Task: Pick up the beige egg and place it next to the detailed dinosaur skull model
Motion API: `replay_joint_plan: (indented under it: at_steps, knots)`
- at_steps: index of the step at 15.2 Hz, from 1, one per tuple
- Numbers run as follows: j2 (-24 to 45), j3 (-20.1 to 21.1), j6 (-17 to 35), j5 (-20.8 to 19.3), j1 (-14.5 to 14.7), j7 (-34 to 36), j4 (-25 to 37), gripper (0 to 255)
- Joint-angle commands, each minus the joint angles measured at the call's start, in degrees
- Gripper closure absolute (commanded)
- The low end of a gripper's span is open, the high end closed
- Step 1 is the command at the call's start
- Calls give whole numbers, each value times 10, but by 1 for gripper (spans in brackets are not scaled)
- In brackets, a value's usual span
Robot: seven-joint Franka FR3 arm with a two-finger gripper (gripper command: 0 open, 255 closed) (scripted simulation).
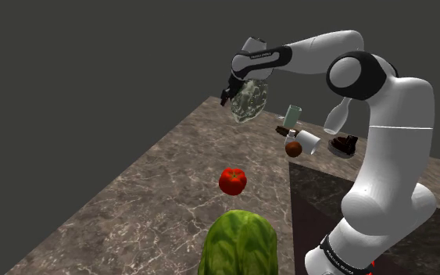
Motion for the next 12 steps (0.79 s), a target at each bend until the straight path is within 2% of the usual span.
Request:
replay_joint_plan:
  at_steps: [1, 12]
  knots:
    - [3, 0, 13, 0, 0, -1, -10, 255]
    - [34, -4, 83, -5, 1, -1, -49, 255]
